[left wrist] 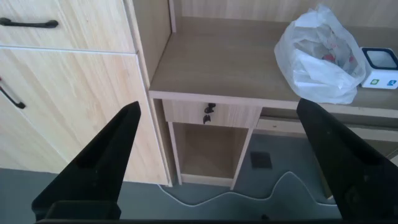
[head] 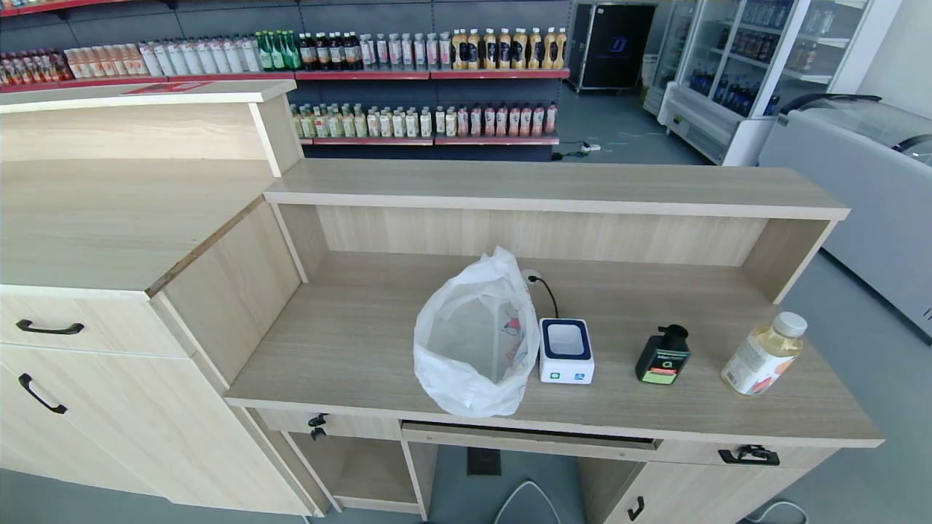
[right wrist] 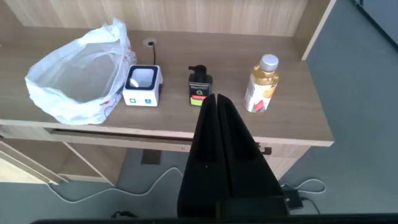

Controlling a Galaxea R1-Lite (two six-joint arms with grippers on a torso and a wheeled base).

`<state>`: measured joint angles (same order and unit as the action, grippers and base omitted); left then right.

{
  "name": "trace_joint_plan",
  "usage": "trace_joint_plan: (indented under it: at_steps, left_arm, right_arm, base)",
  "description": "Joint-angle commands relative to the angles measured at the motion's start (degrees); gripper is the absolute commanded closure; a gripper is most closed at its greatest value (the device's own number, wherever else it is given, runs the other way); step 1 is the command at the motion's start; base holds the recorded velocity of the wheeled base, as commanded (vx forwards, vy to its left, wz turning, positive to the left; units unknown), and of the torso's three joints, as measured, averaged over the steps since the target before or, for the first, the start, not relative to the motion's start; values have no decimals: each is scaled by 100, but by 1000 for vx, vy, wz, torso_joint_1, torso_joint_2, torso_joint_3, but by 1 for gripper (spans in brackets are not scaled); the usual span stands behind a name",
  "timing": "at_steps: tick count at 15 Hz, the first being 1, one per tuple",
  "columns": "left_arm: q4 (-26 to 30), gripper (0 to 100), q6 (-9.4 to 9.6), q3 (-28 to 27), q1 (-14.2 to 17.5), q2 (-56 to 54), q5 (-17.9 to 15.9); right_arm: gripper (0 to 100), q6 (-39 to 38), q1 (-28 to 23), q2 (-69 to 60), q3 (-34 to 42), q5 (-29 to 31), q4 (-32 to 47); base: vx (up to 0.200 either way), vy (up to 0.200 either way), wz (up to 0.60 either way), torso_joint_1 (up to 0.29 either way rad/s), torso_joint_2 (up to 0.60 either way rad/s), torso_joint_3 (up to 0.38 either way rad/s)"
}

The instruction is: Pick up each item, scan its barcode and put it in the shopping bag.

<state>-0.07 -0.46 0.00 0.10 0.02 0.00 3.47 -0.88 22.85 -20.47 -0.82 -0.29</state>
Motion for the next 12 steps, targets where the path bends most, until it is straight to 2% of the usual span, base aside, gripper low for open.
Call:
trace_joint_plan:
  at_steps: [1, 2, 3, 6, 8, 10, 12]
  left_arm:
    - [-1, 0, 2, 0, -1, -2, 0]
    - [-1, 0, 2, 0, -1, -2, 0]
    - [-1, 0, -6, 0, -1, -2, 0]
    - [-1, 0, -6, 0, -1, -2, 0]
    - [-1, 0, -6, 0, -1, -2, 0]
    - [-1, 0, 2, 0, -1, -2, 0]
    - [-1, 0, -6, 0, -1, -2, 0]
  right_arm:
    - [100, 277, -765, 3666, -1899, 99, -691]
    - [100, 382, -861, 4167, -1856, 73, -1272]
    - [0, 417, -1011, 4580, -1794, -112, -1693]
    - [0, 830, -1609, 5652, -1794, -1008, -2309]
    - [0, 1446, -1986, 6215, -1873, -1782, -2484]
    - [0, 2166, -2127, 6724, -1891, -2458, -2511]
    - [0, 2738, -2285, 7340, -2137, -2573, -2572]
  base:
    - [0, 0, 0, 0, 0, 0]
    - [0, 0, 0, 0, 0, 0]
    - [0, 0, 0, 0, 0, 0]
    - [0, 0, 0, 0, 0, 0]
    - [0, 0, 0, 0, 0, 0]
    - [0, 0, 0, 0, 0, 0]
    - [0, 0, 0, 0, 0, 0]
